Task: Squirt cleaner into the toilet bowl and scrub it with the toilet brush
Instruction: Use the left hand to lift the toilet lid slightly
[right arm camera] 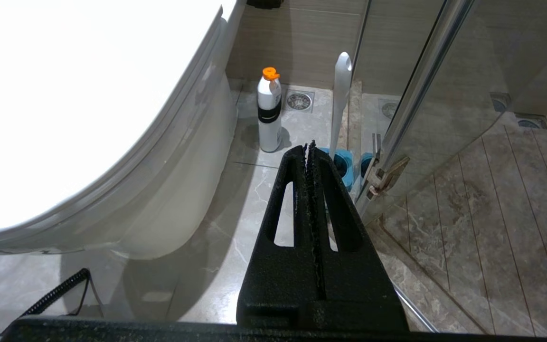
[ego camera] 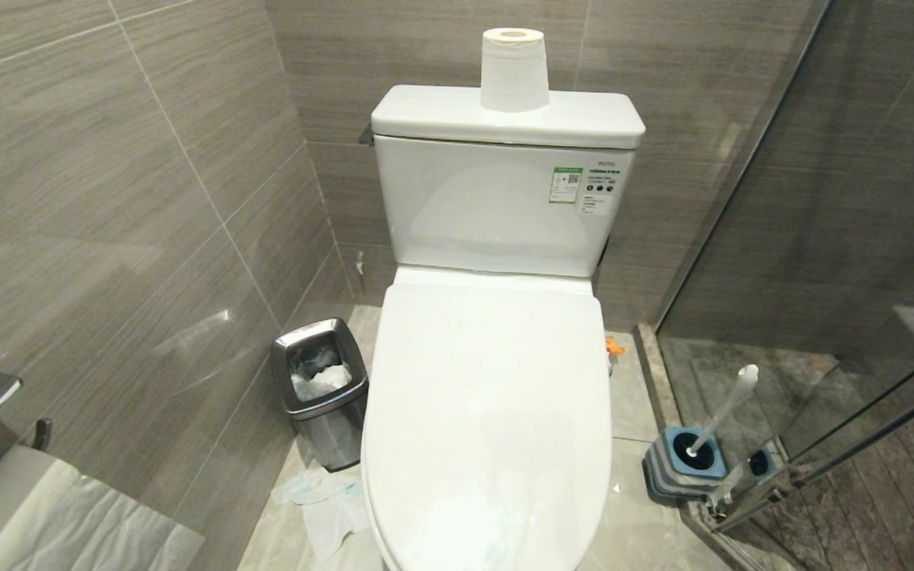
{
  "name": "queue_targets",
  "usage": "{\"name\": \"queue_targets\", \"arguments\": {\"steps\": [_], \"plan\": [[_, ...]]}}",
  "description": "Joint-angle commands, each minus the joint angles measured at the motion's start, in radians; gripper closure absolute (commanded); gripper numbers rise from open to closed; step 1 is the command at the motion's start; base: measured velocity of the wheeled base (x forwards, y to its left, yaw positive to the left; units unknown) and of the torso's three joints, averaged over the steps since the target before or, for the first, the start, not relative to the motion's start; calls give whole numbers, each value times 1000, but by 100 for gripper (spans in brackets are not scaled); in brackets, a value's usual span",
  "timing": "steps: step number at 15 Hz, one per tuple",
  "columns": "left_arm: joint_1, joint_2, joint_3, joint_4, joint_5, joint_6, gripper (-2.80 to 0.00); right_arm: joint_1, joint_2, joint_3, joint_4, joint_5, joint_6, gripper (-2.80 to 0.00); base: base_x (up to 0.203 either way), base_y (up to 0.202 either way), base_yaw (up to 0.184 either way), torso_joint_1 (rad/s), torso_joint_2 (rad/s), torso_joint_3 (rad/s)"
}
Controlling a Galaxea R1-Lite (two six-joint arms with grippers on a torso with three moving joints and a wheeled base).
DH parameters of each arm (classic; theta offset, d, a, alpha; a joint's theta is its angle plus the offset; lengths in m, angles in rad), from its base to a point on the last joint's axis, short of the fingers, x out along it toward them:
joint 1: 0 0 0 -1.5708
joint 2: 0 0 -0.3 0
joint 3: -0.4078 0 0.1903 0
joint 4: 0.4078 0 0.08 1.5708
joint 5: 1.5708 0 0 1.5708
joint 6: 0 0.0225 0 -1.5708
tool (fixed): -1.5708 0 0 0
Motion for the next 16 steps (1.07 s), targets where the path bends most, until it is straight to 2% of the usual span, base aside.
{"name": "queue_targets", "arguments": {"steps": [1,5,9,16], "plan": [[0,140,-102,0,-17,1,0,0,0,2,1,0,0,0,0,0,0,0,0,0],[0,297,-235,-2,-50,1,0,0,0,2,1,0,0,0,0,0,0,0,0,0],[0,380,-263,-5,-109,1,0,0,0,2,1,0,0,0,0,0,0,0,0,0],[-12,513,-316,-5,-125,6,0,0,0,2,1,0,0,0,0,0,0,0,0,0]]}}
